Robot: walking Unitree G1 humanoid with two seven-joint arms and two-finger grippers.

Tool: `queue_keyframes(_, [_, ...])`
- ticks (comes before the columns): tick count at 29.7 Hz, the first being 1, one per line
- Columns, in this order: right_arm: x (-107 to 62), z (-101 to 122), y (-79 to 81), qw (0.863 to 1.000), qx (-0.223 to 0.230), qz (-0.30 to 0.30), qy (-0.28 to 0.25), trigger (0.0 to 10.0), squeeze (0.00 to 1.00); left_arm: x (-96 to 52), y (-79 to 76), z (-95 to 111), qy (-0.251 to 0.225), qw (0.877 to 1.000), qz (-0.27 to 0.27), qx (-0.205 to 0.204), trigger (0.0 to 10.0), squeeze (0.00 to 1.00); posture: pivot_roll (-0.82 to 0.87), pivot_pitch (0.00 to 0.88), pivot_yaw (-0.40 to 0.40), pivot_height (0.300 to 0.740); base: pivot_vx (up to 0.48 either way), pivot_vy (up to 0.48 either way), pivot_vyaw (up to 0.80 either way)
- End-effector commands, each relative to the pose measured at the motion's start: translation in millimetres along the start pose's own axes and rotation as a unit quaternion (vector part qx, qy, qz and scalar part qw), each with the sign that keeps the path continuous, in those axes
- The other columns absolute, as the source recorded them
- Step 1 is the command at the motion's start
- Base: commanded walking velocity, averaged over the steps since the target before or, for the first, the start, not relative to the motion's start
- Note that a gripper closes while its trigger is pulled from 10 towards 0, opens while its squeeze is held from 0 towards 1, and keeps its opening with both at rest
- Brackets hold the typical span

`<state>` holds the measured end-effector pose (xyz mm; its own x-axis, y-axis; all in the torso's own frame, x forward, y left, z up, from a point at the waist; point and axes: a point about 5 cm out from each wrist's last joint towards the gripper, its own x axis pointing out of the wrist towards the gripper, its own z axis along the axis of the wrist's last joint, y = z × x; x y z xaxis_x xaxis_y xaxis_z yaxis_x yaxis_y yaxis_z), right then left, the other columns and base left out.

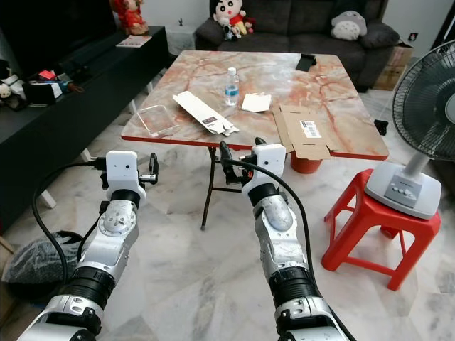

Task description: Picking trash to rubbish bin

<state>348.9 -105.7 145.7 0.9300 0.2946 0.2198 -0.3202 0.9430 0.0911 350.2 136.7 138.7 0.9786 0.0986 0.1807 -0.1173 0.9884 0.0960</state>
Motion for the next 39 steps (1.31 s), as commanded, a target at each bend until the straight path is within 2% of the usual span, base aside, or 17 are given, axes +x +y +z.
queue_keyframes(1, [1.7,3.3,2.1,1.0,0.004,0.004,-0.005,10.0,0.0,2.2,4.0,5.5,-0.007,1.0,0.01,-0.001,10.0,0.0,-0.16,0.021,0.012,0.74,0.364,0.262,0.0])
queue_keyframes(7, [2.4,4.7,1.8,1.0,0.009,0.003,-0.008,10.0,0.0,2.4,4.9,4.8,-0.003,1.0,0.008,0.003,10.0,0.0,-0.16,0.026,0.02,0.74,0.372,0.256,-0.48])
queue_keyframes(12, [1.6,4.8,1.7,1.0,0.005,0.003,-0.009,10.0,0.0,4.0,4.5,6.6,-0.003,1.0,0.006,0.004,10.0,0.0,-0.16,0.029,0.023,0.74,0.378,0.244,0.0])
queue_keyframes(21, [0.8,4.8,2.0,1.0,0.004,0.001,-0.011,10.0,0.0,3.4,2.7,8.1,-0.005,1.0,-0.001,0.006,10.0,0.0,-0.16,0.015,0.031,0.74,0.384,0.0,0.0])
queue_keyframes(25, [0.1,3.4,3.0,1.0,0.018,0.002,-0.01,10.0,0.0,2.6,2.2,7.4,-0.004,1.0,-0.005,0.008,10.0,0.0,-0.16,0.004,0.039,0.74,0.384,0.0,0.0])
queue_keyframes(30, [0.1,2.8,3.2,1.0,0.014,0.0,-0.011,10.0,0.0,2.7,-1.4,7.7,-0.002,1.0,-0.018,0.01,10.0,0.0,-0.15,0.0,0.043,0.74,0.388,0.0,-0.74])
queue_keyframes(39, [1.4,4.2,5.0,1.0,0.015,0.001,-0.016,10.0,0.0,4.1,-2.0,8.8,-0.001,1.0,-0.025,0.009,10.0,0.0,-0.15,0.0,0.044,0.74,0.393,0.0,0.0])
